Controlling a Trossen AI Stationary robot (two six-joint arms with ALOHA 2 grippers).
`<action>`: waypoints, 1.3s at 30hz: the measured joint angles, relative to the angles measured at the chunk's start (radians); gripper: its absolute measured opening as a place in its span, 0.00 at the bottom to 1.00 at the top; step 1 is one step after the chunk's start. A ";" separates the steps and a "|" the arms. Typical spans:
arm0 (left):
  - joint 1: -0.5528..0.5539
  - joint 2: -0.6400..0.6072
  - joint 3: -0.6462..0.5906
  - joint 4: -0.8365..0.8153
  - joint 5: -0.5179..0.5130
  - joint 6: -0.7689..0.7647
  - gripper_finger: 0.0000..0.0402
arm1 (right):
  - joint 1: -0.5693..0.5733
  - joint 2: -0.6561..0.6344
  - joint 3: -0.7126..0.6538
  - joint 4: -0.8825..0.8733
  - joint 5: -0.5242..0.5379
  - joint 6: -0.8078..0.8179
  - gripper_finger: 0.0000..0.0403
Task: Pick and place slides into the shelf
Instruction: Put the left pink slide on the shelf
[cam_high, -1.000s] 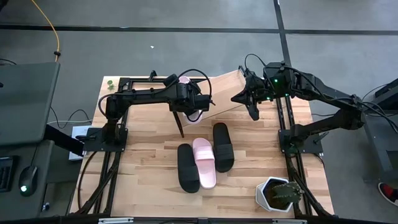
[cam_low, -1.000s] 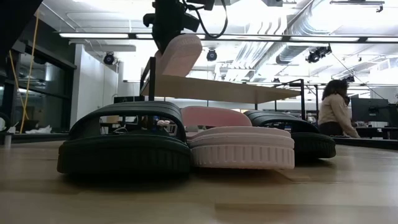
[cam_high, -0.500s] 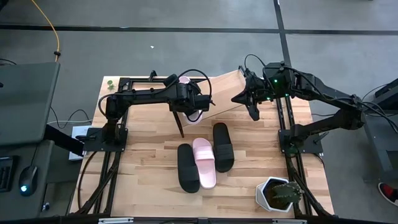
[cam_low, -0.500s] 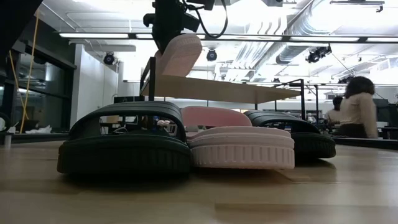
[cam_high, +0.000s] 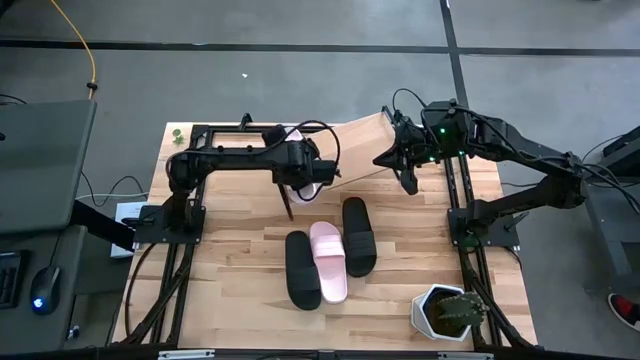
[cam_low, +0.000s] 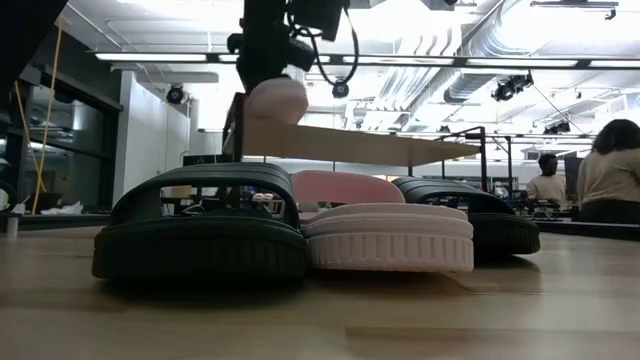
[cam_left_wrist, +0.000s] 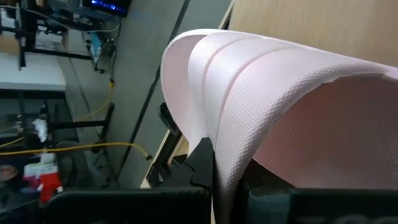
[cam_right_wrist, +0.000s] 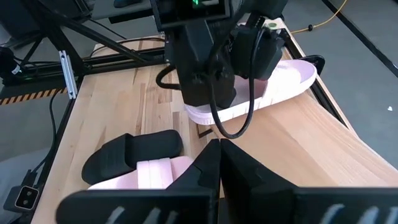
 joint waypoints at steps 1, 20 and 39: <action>0.001 0.000 -0.013 -0.001 -0.002 -0.006 0.01 | 0.000 0.000 0.000 0.000 0.000 0.000 0.00; 0.007 0.000 -0.036 -0.003 0.015 0.047 0.01 | 0.000 0.000 0.000 0.000 0.000 -0.002 0.00; 0.007 -0.032 -0.035 -0.003 0.055 0.064 0.01 | 0.000 0.000 0.000 0.000 0.000 -0.002 0.00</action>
